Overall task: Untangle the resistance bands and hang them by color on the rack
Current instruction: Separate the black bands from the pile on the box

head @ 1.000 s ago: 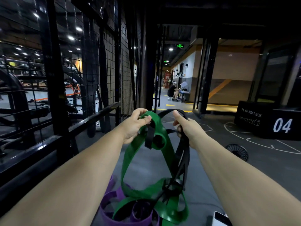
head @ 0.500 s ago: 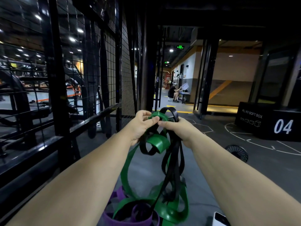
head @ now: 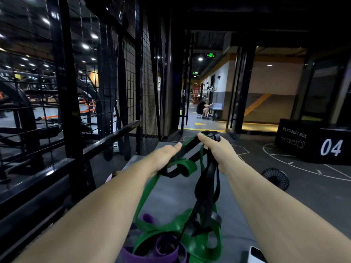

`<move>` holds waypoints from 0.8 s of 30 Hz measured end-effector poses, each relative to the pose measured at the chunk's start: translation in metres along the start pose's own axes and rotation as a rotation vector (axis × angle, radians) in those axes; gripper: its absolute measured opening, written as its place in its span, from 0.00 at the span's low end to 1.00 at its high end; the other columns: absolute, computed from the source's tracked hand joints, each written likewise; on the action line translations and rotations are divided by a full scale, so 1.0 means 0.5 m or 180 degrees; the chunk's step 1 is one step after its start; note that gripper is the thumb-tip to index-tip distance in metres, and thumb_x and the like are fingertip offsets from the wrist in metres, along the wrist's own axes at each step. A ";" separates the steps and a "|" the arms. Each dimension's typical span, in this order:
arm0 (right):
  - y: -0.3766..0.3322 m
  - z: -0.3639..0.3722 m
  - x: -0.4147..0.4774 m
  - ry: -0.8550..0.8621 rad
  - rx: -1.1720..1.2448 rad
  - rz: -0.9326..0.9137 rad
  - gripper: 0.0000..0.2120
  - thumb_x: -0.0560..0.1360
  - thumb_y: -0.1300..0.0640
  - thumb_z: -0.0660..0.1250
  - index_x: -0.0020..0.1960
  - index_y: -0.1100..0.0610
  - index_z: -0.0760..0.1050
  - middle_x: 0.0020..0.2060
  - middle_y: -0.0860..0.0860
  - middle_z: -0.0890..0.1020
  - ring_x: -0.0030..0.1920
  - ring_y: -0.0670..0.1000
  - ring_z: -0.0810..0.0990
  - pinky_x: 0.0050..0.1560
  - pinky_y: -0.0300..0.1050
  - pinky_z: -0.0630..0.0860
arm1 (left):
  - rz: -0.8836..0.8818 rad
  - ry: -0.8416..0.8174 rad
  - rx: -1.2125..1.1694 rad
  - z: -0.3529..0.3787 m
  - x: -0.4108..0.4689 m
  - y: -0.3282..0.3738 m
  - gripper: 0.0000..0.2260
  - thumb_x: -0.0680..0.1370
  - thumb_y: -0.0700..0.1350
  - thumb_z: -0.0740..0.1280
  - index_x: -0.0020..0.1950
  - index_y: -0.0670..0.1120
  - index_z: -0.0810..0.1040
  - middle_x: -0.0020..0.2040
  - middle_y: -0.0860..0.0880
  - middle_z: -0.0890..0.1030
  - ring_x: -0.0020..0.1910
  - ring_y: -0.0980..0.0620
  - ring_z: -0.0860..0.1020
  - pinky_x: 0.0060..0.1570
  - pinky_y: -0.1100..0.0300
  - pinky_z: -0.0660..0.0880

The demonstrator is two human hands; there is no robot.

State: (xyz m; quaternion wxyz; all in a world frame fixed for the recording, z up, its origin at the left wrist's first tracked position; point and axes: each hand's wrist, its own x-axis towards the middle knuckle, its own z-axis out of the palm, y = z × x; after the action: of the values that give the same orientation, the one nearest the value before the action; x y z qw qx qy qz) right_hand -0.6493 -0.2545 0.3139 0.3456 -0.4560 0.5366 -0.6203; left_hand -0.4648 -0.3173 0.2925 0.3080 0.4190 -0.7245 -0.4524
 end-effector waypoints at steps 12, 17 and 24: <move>0.022 -0.034 0.018 0.0304 -0.0486 -0.0074 0.25 0.64 0.36 0.76 0.33 0.54 0.67 0.40 0.53 0.81 0.46 0.56 0.79 0.50 0.50 0.74 | 0.0038 -0.0493 -0.1622 -0.025 -0.022 -0.014 0.10 0.81 0.33 0.54 0.55 0.39 0.74 0.42 0.42 0.78 0.39 0.50 0.78 0.44 0.57 0.75; 0.029 -0.032 0.031 0.0291 -0.0654 0.0133 0.53 0.49 0.26 0.74 0.65 0.57 0.74 0.62 0.52 0.79 0.61 0.57 0.77 0.64 0.58 0.73 | 0.0074 -0.0368 -0.0919 -0.023 -0.015 -0.024 0.08 0.79 0.36 0.64 0.58 0.43 0.71 0.51 0.44 0.76 0.48 0.52 0.75 0.51 0.61 0.70; 0.026 -0.019 0.031 0.0250 -0.0823 0.0157 0.38 0.65 0.37 0.76 0.66 0.58 0.71 0.62 0.52 0.77 0.62 0.55 0.76 0.56 0.50 0.70 | -0.0021 0.0365 0.0080 -0.017 0.004 -0.032 0.35 0.62 0.50 0.81 0.65 0.54 0.68 0.67 0.43 0.71 0.61 0.47 0.74 0.64 0.53 0.70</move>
State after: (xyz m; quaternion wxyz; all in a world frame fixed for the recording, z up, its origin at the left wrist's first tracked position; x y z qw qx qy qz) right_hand -0.6642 -0.2680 0.3041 0.2779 -0.4588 0.6361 -0.5546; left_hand -0.4535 -0.3263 0.2815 0.3422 0.4505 -0.7099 -0.4195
